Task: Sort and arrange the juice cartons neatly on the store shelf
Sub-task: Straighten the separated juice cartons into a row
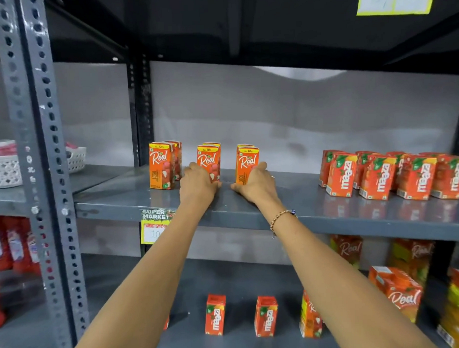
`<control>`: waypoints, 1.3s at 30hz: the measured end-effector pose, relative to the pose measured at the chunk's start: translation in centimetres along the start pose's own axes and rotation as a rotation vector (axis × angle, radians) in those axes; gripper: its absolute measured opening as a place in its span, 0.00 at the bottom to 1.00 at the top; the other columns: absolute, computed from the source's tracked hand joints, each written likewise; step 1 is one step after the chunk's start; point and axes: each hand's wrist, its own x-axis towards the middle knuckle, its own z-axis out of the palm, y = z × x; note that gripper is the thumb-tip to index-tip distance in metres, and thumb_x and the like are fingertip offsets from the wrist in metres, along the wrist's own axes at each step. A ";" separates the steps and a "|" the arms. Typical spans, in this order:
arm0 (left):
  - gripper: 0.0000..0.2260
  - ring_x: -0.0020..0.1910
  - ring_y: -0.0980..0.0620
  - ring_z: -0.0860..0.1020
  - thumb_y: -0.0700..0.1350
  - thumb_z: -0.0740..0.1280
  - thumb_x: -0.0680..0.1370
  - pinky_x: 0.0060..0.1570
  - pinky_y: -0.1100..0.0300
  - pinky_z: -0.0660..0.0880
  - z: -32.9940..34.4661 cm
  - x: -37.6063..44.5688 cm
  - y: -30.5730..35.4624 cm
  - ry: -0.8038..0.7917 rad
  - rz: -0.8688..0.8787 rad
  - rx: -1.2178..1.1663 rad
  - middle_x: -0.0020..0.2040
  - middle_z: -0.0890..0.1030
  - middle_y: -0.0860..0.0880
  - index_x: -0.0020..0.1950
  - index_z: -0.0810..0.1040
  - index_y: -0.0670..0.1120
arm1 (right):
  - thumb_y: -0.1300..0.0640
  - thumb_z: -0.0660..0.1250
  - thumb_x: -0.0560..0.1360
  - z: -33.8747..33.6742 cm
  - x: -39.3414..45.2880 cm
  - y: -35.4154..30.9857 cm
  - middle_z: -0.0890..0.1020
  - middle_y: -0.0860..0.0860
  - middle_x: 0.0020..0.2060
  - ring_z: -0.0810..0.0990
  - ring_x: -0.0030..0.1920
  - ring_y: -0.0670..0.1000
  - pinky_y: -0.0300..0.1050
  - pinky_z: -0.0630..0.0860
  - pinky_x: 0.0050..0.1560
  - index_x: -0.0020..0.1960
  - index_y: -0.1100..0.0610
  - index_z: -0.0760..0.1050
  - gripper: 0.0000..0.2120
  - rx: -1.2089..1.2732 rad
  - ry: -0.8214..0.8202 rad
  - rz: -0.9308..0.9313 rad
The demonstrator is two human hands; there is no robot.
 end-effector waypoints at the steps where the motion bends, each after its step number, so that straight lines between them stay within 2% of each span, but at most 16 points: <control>1: 0.32 0.63 0.38 0.73 0.51 0.72 0.73 0.59 0.49 0.71 0.0 -0.1 0.1 0.001 -0.001 0.002 0.65 0.71 0.37 0.68 0.62 0.36 | 0.46 0.75 0.67 0.0 -0.1 0.0 0.75 0.59 0.63 0.74 0.63 0.60 0.53 0.73 0.60 0.65 0.60 0.60 0.37 -0.003 -0.002 -0.003; 10: 0.31 0.64 0.41 0.72 0.52 0.70 0.75 0.60 0.51 0.71 0.0 0.2 0.2 -0.032 0.022 0.045 0.66 0.69 0.38 0.69 0.61 0.37 | 0.46 0.74 0.68 -0.6 -0.8 -0.2 0.74 0.58 0.64 0.74 0.64 0.59 0.51 0.74 0.60 0.67 0.59 0.59 0.37 0.003 -0.002 0.004; 23: 0.29 0.63 0.40 0.73 0.52 0.70 0.75 0.59 0.50 0.72 0.0 0.0 0.5 -0.066 0.014 -0.036 0.65 0.72 0.40 0.68 0.62 0.40 | 0.44 0.74 0.67 -0.5 -0.7 -0.2 0.74 0.58 0.64 0.73 0.65 0.60 0.53 0.73 0.61 0.67 0.59 0.59 0.38 -0.007 -0.001 0.016; 39: 0.28 0.64 0.41 0.73 0.53 0.68 0.76 0.60 0.50 0.72 0.1 -0.4 0.5 -0.042 0.019 0.005 0.65 0.72 0.39 0.68 0.62 0.39 | 0.47 0.75 0.68 -0.6 -0.9 -0.3 0.73 0.59 0.65 0.73 0.65 0.61 0.53 0.73 0.62 0.67 0.60 0.57 0.38 0.002 0.000 0.010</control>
